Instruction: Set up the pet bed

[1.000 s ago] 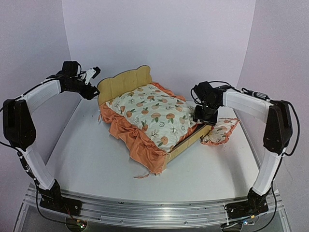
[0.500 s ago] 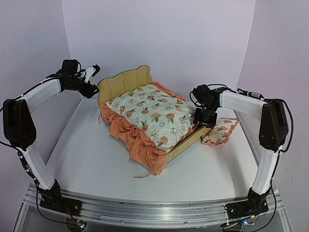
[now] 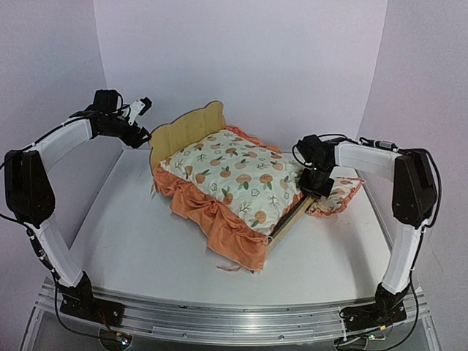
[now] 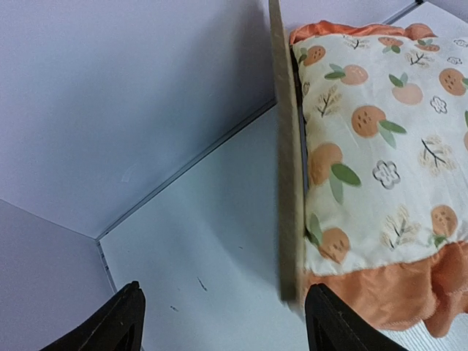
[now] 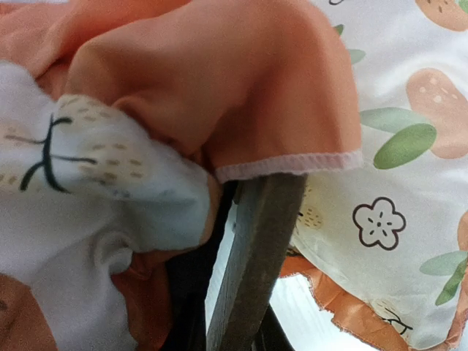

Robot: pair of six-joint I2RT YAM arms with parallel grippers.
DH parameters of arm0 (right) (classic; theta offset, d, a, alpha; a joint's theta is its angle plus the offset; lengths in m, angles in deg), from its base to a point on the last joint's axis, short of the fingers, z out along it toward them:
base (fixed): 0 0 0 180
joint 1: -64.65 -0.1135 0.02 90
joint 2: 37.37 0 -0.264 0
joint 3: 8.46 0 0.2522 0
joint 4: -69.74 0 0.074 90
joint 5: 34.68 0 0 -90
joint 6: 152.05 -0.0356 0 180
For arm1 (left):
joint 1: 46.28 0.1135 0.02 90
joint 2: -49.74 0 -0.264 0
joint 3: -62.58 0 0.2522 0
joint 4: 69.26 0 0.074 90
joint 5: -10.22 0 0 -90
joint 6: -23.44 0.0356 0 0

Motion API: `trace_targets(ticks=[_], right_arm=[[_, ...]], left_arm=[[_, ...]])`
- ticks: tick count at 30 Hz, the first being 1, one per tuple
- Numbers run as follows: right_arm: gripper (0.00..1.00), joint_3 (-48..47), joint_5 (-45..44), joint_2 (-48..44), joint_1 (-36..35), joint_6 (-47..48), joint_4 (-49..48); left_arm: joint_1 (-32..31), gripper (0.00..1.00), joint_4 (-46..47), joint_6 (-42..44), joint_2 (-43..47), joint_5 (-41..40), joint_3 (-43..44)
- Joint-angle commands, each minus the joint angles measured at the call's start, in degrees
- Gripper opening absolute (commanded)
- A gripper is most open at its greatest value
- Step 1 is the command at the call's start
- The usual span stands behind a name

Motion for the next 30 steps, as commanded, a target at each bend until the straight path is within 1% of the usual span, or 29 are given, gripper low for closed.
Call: trace_targets(ticks=[1,2,5,7,8,10,14,17,19,21,23,25,28,30], right_arm=[[0.1,2.94,8.09,-0.71,-0.12,12.56,0.01],[0.08,4.44,9.28,-2.24,-0.16,13.94,-1.18],[0.07,8.29,8.63,-6.77,-0.16,16.91,-3.11],[0.07,8.29,7.38,-7.46,-0.13,17.14,-3.83],[0.07,6.91,7.4,-6.3,-0.17,16.97,-4.08],[0.07,1.82,7.55,-2.13,-0.22,16.39,-4.18],[0.06,-10.22,6.84,7.74,-0.18,17.75,-7.02],[0.08,-22.71,11.75,15.04,-0.2,20.3,-8.16],[0.13,-27.69,13.85,17.46,-0.26,19.91,-7.97],[0.25,-27.16,13.25,16.0,-0.21,19.13,-7.8],[0.35,-24.12,12.03,12.86,-0.2,19.31,-7.78],[0.48,-19.74,12.24,8.2,-0.2,20.87,-7.73],[0.55,-13.11,13.58,0.44,-0.18,23.34,-7.22],[0.58,-7.72,15.2,-5.34,-0.2,24.6,-6.84]], left_arm=[[0.18,0.77,-1.84,-2.18,4.37,6.23,4.33],[0.02,0.77,-2.21,-2.29,5.23,7.86,4.35],[-1.88,0.77,-2.16,-1.83,9.73,11.34,1.82],[-5.83,0.78,-1.58,-0.21,12.52,11.5,-1.02],[-8.36,0.79,-1.24,0.87,13.66,10.93,-2.75],[-14.05,0.79,-0.93,3.11,15.39,10.06,-5.97],[-21.03,0.8,-2.62,4.46,15.43,11.19,-7.41],[-25.33,0.8,-4.0,5.49,14.88,11.96,-7.97],[-28.77,0.81,-4.9,6.74,14.32,11.88,-9.15],[-32.49,0.83,-5.82,7.85,13.52,12.02,-10.51],[-34.28,0.85,-6.44,7.91,11.93,13.97,-11.08],[-35.63,0.85,-6.58,7.39,8.98,15.48,-10.35],[-37.9,0.86,-6.59,7.26,4.26,18.74,-7.63],[-39.64,0.86,-6.61,7.42,0.82,21.13,-5.79]])
